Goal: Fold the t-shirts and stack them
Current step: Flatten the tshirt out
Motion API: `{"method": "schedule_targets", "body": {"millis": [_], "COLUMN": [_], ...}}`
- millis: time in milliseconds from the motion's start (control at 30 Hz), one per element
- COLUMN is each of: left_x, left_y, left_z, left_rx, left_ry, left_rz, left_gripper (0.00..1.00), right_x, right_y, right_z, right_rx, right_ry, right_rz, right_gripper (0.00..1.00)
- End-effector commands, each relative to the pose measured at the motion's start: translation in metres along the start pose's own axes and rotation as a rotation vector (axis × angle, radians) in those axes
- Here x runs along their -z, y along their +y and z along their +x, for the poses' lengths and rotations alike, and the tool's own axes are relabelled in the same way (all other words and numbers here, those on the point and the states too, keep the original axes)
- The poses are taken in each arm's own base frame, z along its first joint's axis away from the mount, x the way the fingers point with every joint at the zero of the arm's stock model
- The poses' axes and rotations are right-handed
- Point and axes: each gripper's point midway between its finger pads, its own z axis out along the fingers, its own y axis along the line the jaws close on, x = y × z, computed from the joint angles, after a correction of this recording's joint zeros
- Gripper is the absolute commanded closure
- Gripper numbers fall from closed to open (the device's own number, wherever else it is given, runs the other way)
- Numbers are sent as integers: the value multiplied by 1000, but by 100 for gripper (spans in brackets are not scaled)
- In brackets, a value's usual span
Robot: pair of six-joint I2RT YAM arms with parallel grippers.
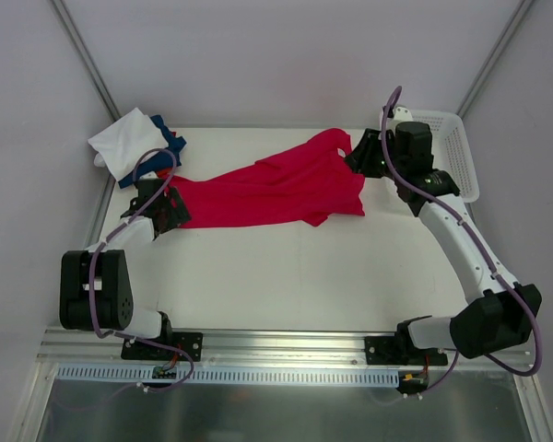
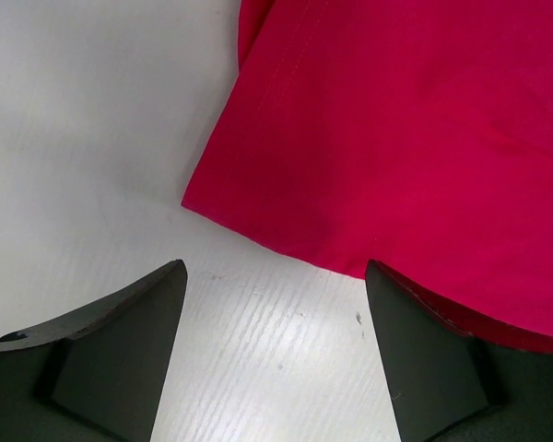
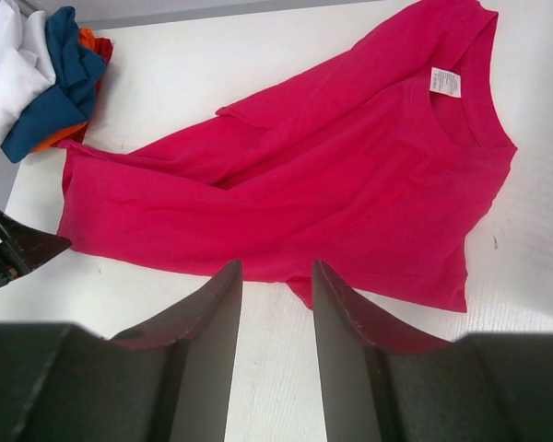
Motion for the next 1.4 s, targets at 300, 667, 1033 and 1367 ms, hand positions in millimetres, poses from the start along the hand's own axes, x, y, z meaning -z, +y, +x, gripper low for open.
{"method": "schedule_targets", "body": {"millis": [300,667,1033,1367], "left_x": [-6,-19,-33,-26], "left_y": [17,16,18,28], "left_z": [-3,-13,-13,-1], "left_rx": [5,-6,-30,-23], "left_ry": [63,83,128,144], "left_rz": [-107,-114,-143,-178], "left_gripper": [21,24,55,70], "right_x": [28,40,48,43], "right_y": [23,30,36,40], "right_z": [-16,-15,-17,9], "right_rx": [-8,-13,-28,-71], "right_ry": [-57,-62,-73,-2], "right_rz": [-82,-110,-136,-162], "right_gripper": [60,60,60,62]}}
